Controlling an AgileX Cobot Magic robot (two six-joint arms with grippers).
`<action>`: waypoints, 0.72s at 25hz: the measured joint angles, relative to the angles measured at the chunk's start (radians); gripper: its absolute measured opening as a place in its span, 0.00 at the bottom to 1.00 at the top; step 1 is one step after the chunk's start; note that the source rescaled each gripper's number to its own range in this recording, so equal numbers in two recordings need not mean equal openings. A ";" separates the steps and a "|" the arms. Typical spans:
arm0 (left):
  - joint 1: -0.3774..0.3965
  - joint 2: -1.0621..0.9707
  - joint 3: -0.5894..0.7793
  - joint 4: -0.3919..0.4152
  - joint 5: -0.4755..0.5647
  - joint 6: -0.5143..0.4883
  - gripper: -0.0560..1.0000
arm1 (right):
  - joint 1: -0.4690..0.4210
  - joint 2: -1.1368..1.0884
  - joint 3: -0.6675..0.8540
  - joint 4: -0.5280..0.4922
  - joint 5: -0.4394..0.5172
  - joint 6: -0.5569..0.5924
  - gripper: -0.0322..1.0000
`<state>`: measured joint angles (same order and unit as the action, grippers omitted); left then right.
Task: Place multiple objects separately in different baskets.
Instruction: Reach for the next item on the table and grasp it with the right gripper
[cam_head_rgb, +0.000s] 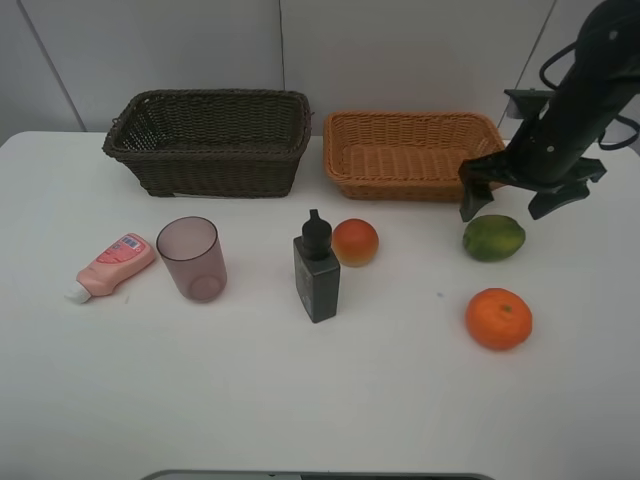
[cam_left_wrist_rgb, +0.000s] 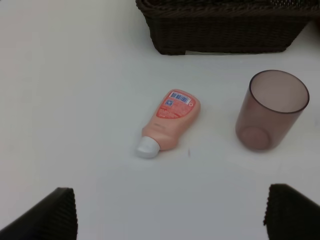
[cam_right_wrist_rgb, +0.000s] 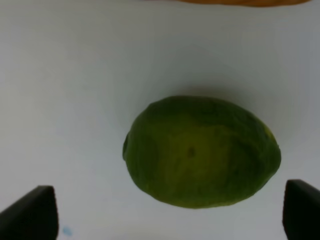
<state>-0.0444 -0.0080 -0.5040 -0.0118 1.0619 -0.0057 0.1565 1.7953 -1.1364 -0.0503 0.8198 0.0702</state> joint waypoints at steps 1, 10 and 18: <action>0.000 0.000 0.000 0.000 0.000 0.000 0.97 | 0.000 0.007 0.000 -0.012 -0.005 0.000 1.00; 0.000 0.000 0.000 0.000 0.000 0.000 0.97 | -0.023 0.045 0.000 -0.070 -0.057 0.000 1.00; 0.000 0.000 0.000 0.000 0.000 0.000 0.97 | -0.023 0.101 0.000 -0.063 -0.085 0.000 1.00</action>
<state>-0.0444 -0.0080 -0.5040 -0.0118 1.0619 -0.0057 0.1330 1.8963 -1.1364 -0.1131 0.7351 0.0702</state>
